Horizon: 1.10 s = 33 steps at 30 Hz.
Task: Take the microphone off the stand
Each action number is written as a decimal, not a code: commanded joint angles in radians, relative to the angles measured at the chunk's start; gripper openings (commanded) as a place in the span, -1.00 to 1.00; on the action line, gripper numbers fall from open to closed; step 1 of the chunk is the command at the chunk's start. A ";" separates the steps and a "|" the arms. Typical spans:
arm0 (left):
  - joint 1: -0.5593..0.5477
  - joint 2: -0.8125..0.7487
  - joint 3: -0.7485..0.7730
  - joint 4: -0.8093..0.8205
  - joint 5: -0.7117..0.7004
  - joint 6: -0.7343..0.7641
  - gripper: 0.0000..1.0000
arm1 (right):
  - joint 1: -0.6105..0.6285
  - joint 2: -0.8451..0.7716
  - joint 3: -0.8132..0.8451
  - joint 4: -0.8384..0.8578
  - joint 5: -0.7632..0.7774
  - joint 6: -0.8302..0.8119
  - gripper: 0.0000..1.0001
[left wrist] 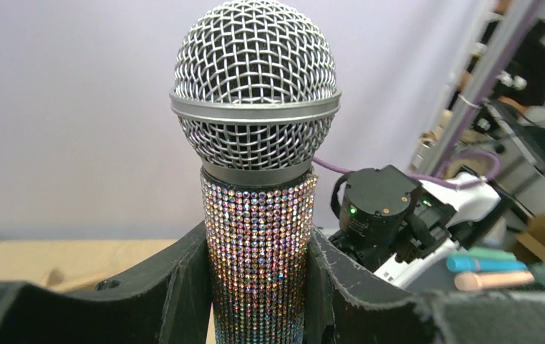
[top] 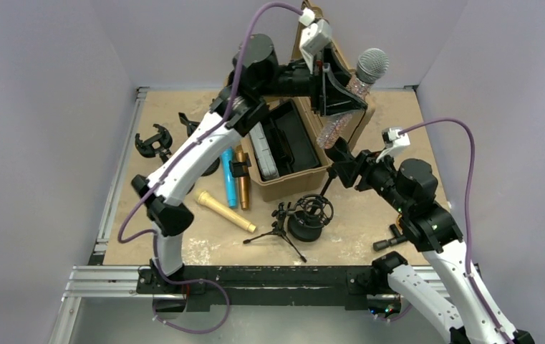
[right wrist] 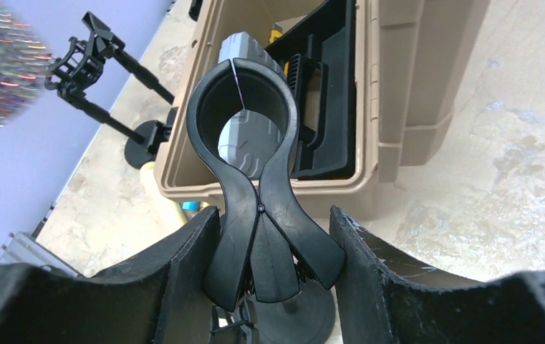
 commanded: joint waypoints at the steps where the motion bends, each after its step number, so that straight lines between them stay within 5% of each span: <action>1: 0.022 -0.257 -0.129 -0.136 -0.371 0.088 -1.00 | 0.004 -0.031 0.029 0.025 0.075 0.041 -1.00; 6: 0.041 -0.482 -0.383 -0.276 -0.940 0.031 -1.00 | 0.004 -0.053 0.041 0.026 0.114 0.059 -1.00; 12: 0.012 -0.754 -0.739 -0.308 -1.260 -0.001 -1.00 | 0.004 -0.059 0.065 0.019 0.136 0.056 -1.00; 15: 0.013 -0.862 -0.879 -0.522 -1.461 -0.134 -1.00 | 0.005 -0.076 0.057 0.023 0.132 0.056 -1.00; 25: 0.014 -1.131 -1.424 -0.870 -1.504 -0.655 -1.00 | 0.004 -0.108 0.053 0.022 0.126 0.060 -1.00; 33: 0.017 -1.190 -1.700 -0.712 -1.620 -0.837 -1.00 | 0.005 -0.073 0.113 0.030 0.125 0.044 -1.00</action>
